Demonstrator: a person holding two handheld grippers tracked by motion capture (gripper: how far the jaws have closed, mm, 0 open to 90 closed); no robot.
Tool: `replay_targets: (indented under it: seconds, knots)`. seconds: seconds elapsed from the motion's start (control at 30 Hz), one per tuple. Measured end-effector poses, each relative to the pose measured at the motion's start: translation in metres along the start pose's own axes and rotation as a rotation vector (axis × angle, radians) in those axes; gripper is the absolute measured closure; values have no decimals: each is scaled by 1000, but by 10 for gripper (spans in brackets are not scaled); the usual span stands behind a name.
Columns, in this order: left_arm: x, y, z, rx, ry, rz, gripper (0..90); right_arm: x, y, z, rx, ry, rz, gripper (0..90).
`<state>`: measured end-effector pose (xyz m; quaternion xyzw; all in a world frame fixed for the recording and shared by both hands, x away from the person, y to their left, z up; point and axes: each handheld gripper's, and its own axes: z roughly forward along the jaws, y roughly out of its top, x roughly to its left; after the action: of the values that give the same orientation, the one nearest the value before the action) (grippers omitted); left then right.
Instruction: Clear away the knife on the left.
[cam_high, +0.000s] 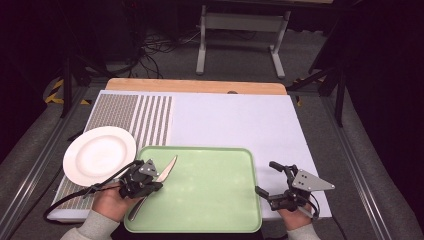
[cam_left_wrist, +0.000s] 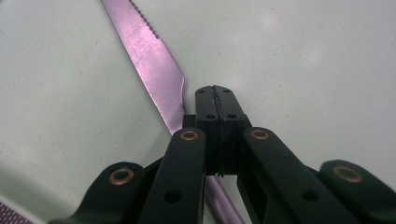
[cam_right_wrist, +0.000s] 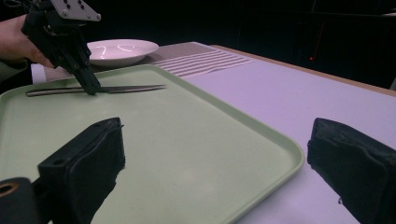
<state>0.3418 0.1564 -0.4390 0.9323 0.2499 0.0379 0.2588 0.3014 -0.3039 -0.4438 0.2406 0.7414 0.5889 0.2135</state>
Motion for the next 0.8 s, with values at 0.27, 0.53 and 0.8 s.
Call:
replay_targets:
  seconds: [0.27,0.53,0.8]
  knots:
    - [2,-2,-3,20,22,-16,900,0,0,0,1,1,-2,43]
    - [3,-4,-5,29,30,-34,900,0,0,-1,0,-2,-3,43]
    - [5,-7,-8,55,46,-51,900,0,0,-1,2,-1,-4,43]
